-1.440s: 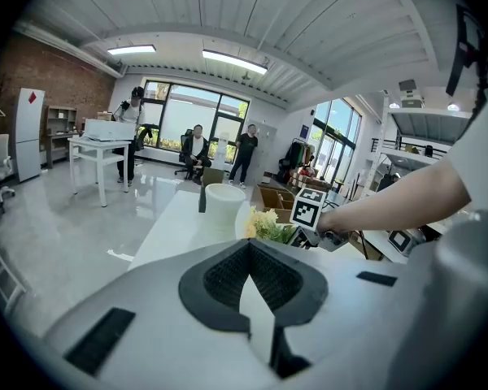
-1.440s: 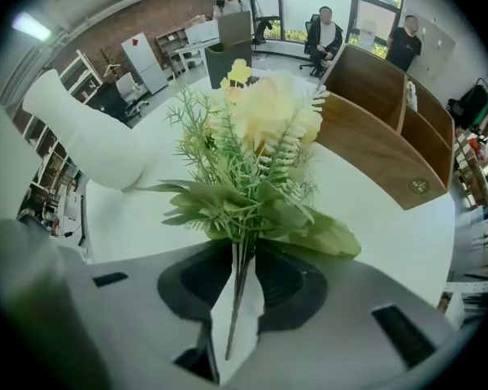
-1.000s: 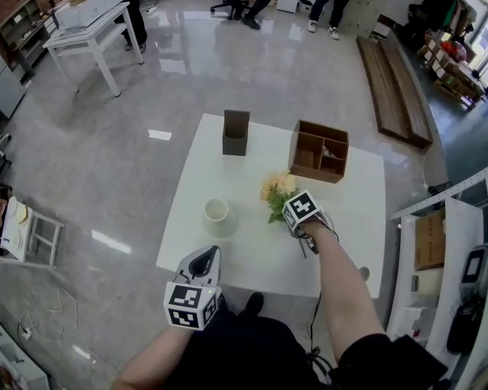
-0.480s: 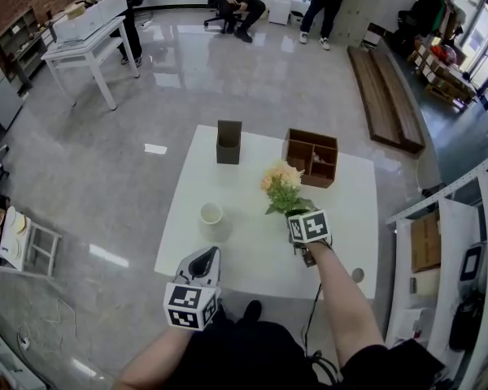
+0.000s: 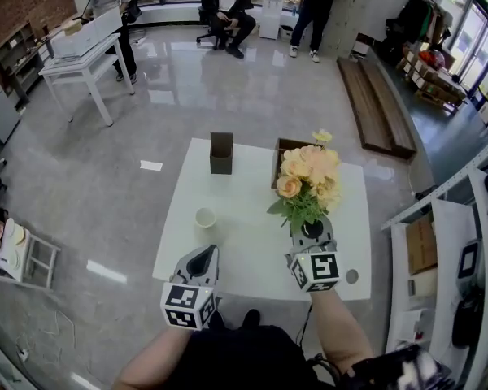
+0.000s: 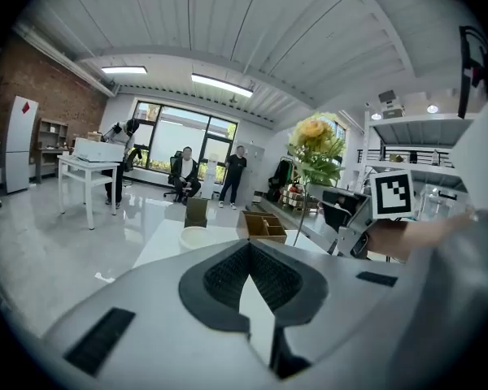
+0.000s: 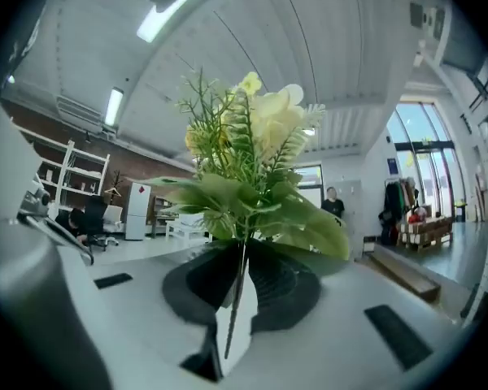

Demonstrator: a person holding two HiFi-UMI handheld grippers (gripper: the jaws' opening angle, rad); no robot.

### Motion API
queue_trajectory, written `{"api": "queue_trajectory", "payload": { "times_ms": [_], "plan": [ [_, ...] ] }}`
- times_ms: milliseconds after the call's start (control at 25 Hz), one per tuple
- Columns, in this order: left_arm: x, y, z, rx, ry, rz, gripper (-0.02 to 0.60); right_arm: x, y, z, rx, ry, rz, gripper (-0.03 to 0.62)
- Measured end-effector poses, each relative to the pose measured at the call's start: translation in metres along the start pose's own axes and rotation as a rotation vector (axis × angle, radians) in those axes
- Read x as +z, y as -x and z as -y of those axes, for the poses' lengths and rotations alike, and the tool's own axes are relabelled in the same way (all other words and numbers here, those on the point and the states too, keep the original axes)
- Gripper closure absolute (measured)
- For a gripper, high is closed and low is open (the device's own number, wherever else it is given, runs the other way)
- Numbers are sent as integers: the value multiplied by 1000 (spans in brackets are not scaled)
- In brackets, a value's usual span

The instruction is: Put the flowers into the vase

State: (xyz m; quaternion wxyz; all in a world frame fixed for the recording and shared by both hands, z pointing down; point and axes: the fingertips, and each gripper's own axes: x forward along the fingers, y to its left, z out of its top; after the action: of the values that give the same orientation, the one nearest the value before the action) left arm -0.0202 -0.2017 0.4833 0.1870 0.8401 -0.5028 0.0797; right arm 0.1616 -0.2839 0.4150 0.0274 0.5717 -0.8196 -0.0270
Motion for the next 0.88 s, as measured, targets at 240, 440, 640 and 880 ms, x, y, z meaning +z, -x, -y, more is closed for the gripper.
{"api": "queue_trajectory", "payload": {
  "times_ms": [240,440,640,880],
  "plan": [
    [5,4,5,-3,-8,21,578,18,13,-14,13,22,48,553],
    [8,14,0,34,-9,34,578,18,8,-37,82,5,47,553],
    [2,35,-23,115,16,42,578,32,-6,-100,220,13,94,553],
    [-6,58,-43,204,51,48,578,48,-18,-166,382,-47,133,553]
  ]
}}
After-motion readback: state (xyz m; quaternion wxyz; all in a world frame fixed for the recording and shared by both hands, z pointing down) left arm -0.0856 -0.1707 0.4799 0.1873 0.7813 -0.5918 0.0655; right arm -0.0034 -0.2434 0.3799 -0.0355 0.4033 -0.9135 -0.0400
